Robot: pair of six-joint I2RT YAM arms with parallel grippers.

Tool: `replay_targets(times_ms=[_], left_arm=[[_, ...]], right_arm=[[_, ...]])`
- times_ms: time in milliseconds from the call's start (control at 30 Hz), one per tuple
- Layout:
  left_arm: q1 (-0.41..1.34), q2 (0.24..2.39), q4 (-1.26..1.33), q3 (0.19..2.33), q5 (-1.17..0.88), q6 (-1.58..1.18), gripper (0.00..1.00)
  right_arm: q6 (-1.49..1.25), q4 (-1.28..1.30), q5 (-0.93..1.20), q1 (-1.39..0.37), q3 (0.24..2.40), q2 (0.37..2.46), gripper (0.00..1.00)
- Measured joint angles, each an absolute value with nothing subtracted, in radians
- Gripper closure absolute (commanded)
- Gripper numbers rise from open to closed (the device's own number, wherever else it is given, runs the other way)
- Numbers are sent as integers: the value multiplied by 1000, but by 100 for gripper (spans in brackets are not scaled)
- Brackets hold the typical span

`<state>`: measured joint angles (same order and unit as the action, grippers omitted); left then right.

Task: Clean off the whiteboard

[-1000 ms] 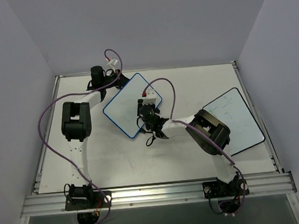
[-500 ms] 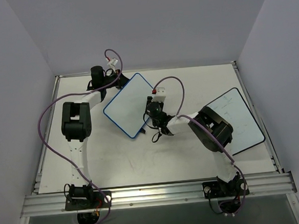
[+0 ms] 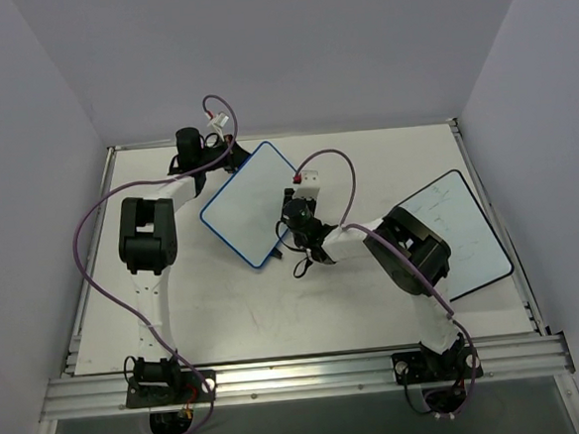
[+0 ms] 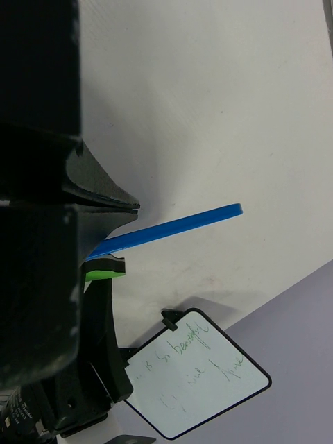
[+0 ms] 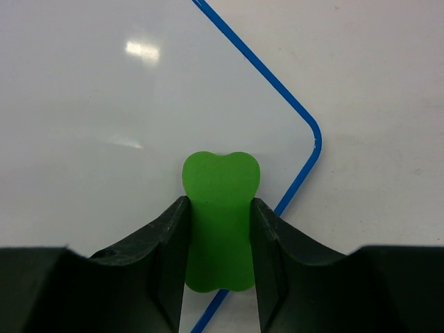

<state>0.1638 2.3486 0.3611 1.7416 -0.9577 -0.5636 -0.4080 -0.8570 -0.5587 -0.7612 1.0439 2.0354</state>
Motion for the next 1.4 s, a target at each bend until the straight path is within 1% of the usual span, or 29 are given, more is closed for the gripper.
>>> replay_targets(times_ms=[367, 633, 933, 1200, 1400], left_arm=[[164, 2347, 358, 1742, -953, -560, 98], [164, 2346, 354, 1742, -946, -555, 98], [165, 2341, 339, 1742, -947, -542, 98], [165, 2341, 337, 1742, -947, -539, 98], [165, 2341, 337, 1742, -946, -538, 98]], right_arm=[[-410, -859, -637, -848, 1044, 2033, 100], [-427, -844, -627, -825, 1050, 2033, 100], [-429, -788, -562, -743, 1069, 2034, 100], [-408, -783, -578, -762, 1073, 2036, 100], [-392, -785, -623, -813, 1082, 2038, 100]])
